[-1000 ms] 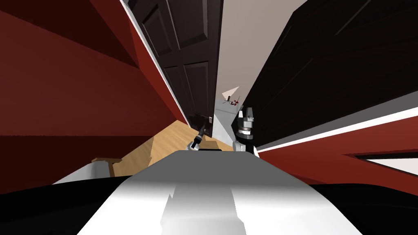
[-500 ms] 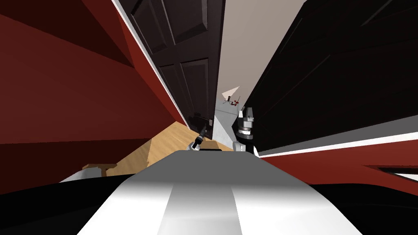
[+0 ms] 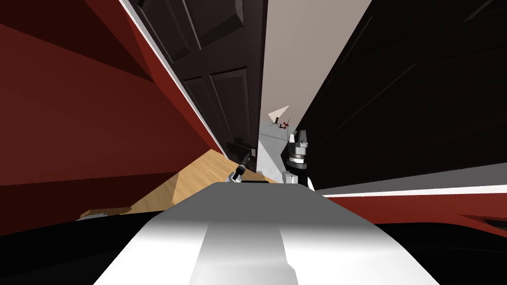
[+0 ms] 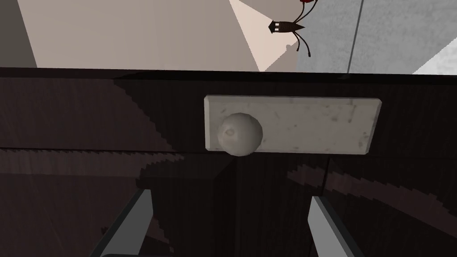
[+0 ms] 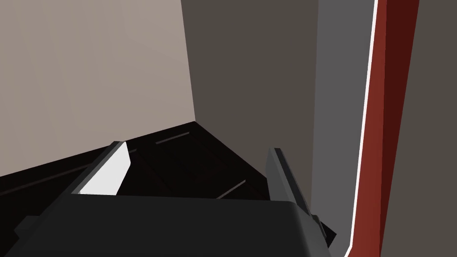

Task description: Push the door open

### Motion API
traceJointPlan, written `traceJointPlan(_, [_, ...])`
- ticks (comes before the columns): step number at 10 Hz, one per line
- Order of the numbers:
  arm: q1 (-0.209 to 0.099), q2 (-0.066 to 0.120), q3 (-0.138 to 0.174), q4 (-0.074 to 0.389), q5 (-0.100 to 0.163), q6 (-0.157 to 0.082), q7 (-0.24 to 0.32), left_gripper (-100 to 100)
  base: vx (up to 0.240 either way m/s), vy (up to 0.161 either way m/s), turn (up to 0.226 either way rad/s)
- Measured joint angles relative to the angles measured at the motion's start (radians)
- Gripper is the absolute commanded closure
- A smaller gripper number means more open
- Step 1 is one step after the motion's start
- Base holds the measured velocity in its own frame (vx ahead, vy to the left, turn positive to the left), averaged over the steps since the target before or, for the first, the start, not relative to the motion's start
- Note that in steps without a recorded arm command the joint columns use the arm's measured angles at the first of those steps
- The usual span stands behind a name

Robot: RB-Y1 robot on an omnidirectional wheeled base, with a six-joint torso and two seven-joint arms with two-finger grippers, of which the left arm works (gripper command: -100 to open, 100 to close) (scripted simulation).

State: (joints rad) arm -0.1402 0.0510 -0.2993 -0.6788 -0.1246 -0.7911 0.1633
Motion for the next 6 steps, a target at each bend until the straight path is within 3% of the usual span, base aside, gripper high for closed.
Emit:
traceJointPlan(4, [-0.004, -0.016, 0.011, 0.011, 0.005, 0.001, -0.009, -100, 0.15, -0.07, -0.022])
traceJointPlan(5, [-0.005, -0.017, 0.011, 0.011, 0.005, -0.001, -0.01, 100, -0.016, 0.008, 0.004])
traceJointPlan(6, [-0.005, -0.017, 0.011, 0.01, 0.005, -0.001, -0.01, 100, -0.029, 0.016, -0.019])
